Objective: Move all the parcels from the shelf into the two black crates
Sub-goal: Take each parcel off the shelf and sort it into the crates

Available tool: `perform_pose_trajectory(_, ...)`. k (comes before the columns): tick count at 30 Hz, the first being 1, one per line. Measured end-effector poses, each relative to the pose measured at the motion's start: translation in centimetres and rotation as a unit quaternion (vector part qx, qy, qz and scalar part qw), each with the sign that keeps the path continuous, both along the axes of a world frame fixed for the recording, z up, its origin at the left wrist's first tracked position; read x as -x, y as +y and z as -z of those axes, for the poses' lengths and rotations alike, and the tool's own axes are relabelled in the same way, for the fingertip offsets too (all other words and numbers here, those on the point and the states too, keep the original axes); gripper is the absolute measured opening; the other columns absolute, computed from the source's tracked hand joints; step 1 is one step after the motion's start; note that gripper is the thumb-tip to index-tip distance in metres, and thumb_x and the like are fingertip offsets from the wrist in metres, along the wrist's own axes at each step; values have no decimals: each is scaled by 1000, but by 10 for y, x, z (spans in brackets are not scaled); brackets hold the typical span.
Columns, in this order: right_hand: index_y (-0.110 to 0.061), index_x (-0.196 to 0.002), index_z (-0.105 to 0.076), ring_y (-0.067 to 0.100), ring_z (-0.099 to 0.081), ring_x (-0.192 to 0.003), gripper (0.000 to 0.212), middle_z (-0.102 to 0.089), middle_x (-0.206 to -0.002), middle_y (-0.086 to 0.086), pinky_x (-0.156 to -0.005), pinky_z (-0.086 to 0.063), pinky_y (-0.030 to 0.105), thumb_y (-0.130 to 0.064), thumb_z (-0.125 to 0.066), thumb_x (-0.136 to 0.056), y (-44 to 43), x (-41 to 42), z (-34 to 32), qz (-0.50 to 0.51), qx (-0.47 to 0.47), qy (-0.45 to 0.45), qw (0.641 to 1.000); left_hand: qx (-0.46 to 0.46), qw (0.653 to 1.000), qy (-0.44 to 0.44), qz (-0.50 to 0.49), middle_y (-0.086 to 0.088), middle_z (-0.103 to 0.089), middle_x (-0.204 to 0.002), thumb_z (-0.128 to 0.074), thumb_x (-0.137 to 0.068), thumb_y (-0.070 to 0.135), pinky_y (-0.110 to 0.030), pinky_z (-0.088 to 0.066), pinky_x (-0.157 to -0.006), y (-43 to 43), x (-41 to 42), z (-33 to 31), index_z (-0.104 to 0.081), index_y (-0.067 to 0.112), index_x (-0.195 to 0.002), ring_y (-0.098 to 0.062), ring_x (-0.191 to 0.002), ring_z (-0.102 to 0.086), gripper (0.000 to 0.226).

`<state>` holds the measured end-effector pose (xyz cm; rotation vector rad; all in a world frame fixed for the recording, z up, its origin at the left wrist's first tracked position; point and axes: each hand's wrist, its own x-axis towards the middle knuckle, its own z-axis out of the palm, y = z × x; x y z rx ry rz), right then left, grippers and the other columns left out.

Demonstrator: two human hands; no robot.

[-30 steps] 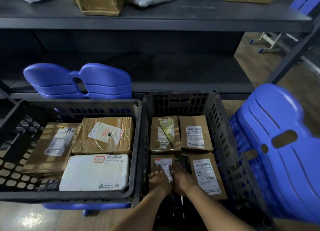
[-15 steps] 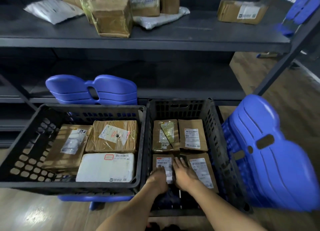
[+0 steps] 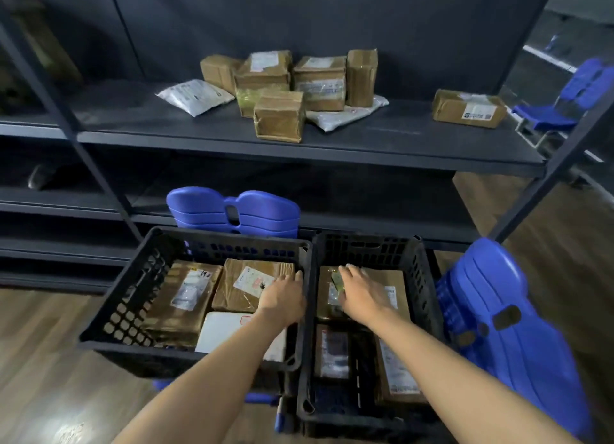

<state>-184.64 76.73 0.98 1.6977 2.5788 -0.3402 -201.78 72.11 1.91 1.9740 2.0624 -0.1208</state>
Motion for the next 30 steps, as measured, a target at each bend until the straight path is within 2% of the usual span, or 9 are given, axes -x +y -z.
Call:
perform_pose_trajectory(2, -14, -149, -27, 25, -36, -135, 58, -34, -151, 5, -105, -39, 37, -31, -45, -96, 10, 19, -21, -3, -42, 17, 999, -43, 999, 8, -7, -9, -44, -145, -43, -93, 21, -40, -40, -104, 5, 32, -22, -29, 11, -146, -29, -131, -44, 56)
perform_pose_trajectory(5, -12, -146, -31, 24, -37, -135, 56, -38, -148, 6, -107, -37, 36, -32, -46, -96, 26, 53, -54, -7, -94, 32, 995, -110, 993, 26, -14, -7, -45, -143, -45, -93, 21, -37, -37, -104, 12, 86, -56, -33, 12, -143, -27, -130, -42, 53)
perform_pose_trajectory(11, -9, -149, -27, 25, -26, -142, 60, -29, -154, 9, -114, -26, 35, -32, -45, -97, 50, 124, -118, 19, -153, 47, 987, -195, 978, 68, 10, -10, -36, -150, -46, -93, 23, -36, -24, -114, 26, 189, -123, -27, 6, -147, -29, -136, -36, 60)
perform_pose_trajectory(15, -9, -149, -27, 24, -24, -143, 60, -28, -155, 9, -113, -26, 36, -34, -46, -97, 59, 166, -153, 56, -161, 85, 982, -234, 970, 65, 29, -10, -33, -152, -47, -95, 27, -35, -22, -115, 40, 232, -158, -24, 5, -148, -27, -139, -31, 63)
perform_pose_trajectory(19, -10, -147, -28, 25, -28, -140, 58, -30, -153, 6, -106, -34, 40, -36, -44, -98, 72, 193, -181, 81, -166, 109, 977, -252, 967, 22, 32, -12, -37, -149, -48, -94, 27, -37, -27, -112, 61, 246, -182, -28, 3, -146, -29, -137, -34, 61)
perform_pose_trajectory(23, -10, -147, -29, 27, -30, -138, 58, -31, -152, 8, -104, -35, 43, -38, -43, -98, 101, 206, -202, 117, -154, 145, 970, -267, 963, -39, 19, -9, -41, -146, -50, -92, 29, -40, -38, -102, 94, 244, -194, -34, 5, -141, -30, -134, -38, 56)
perform_pose_trajectory(27, -12, -147, -31, 32, -38, -133, 59, -37, -149, 11, -100, -39, 43, -41, -43, -97, 145, 204, -214, 157, -148, 181, 959, -262, 962, -75, 14, -10, -39, -148, -49, -94, 31, -42, -40, -101, 139, 234, -197, -32, 6, -144, -29, -135, -38, 59)
perform_pose_trajectory(30, -13, -147, -32, 31, -42, -131, 60, -38, -149, 8, -97, -40, 41, -42, -44, -96, 184, 197, -217, 176, -140, 205, 953, -248, 963, -103, 2, -12, -45, -141, -49, -95, 33, -43, -42, -96, 176, 225, -199, -38, 5, -138, -29, -130, -43, 53)
